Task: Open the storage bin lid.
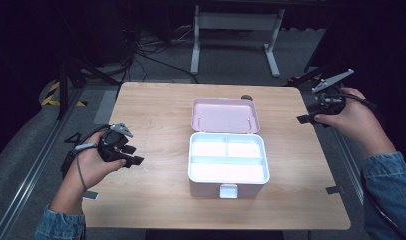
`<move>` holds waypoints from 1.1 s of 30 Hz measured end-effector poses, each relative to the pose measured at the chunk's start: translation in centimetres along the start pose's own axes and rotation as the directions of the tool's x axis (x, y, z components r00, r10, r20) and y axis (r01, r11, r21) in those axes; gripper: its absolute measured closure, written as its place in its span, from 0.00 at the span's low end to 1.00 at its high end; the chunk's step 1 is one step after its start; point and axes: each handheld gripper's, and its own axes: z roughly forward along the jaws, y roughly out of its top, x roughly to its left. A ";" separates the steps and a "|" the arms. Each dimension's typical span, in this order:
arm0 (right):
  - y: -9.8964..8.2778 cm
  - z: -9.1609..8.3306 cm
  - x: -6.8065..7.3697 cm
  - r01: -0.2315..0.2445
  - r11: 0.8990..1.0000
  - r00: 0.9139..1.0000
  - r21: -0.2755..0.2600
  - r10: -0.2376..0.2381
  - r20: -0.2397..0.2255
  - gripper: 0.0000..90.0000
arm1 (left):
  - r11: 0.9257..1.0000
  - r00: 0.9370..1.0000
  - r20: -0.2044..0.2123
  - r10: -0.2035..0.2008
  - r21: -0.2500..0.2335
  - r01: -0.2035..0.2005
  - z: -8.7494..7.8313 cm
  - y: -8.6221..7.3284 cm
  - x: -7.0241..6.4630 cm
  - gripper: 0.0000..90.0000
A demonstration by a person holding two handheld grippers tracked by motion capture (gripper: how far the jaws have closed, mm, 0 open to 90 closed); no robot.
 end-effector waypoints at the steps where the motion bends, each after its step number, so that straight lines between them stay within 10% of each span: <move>1: -0.5 -0.1 0.0 0.004 1.000 1.000 -0.002 -0.004 0.002 0.45 | 1.000 1.000 0.004 -0.007 -0.003 0.007 0.0 -0.2 0.0 0.56; 18: -7.5 -0.4 1.6 -0.077 0.997 0.997 -0.010 0.077 -0.010 0.45 | 0.994 0.996 0.000 -0.093 -0.053 0.093 0.2 -3.1 0.4 0.55; 33: -11.6 3.2 3.6 -0.142 0.990 0.990 0.003 0.142 -0.012 0.44 | 0.986 0.986 -0.046 -0.163 -0.041 0.161 1.4 -4.1 0.9 0.54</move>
